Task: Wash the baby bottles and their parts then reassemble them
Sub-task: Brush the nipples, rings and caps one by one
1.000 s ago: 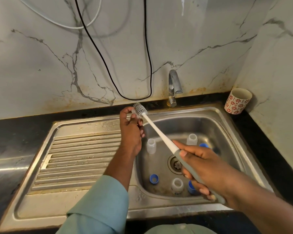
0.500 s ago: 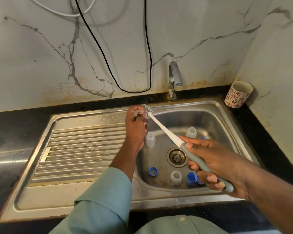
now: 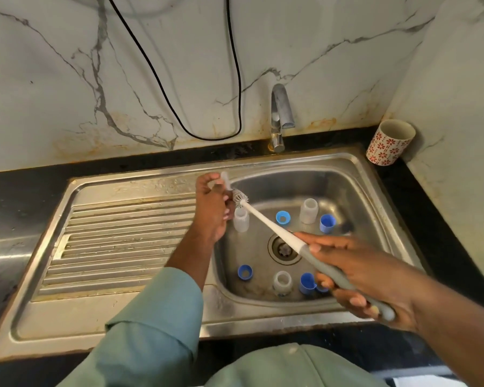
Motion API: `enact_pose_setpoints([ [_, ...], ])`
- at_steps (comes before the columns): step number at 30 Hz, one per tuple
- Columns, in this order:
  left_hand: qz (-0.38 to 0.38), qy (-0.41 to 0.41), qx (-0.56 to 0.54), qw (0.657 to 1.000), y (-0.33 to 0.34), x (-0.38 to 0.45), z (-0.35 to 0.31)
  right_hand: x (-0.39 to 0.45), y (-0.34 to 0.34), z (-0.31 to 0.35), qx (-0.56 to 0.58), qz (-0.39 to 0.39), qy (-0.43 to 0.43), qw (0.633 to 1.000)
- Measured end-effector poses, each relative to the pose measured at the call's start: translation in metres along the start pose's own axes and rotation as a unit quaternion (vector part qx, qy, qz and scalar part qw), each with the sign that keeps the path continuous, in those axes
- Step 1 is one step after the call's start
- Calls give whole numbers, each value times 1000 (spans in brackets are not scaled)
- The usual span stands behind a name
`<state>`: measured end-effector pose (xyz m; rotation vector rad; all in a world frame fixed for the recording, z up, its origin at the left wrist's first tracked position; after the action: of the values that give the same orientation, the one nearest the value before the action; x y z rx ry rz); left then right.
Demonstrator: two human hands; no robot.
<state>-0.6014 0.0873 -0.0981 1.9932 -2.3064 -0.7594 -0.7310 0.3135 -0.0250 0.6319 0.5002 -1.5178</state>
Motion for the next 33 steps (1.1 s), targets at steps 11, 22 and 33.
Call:
enact_pose_setpoints([
  [11,60,-72,624,776,-21,36,133,62,-81,-42,-71,-180,25,981],
  [22,128,-91,760,630,-35,70,205,86,-120,-71,-88,-159,44,982],
  [33,211,-74,740,634,68,68,249,92,-147,-83,-83,-166,26,982],
])
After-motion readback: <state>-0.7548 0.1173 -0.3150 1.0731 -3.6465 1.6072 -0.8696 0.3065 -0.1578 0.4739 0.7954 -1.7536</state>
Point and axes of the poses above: each hand's wrist, its own x-axis towards the middle knuckle, its own y-axis out of the palm, z = x × y, the point moved 9 cm from there along x, towards the middle knuckle, and after that the axes turned 9 degrees about -x, right-handed, at the moved point
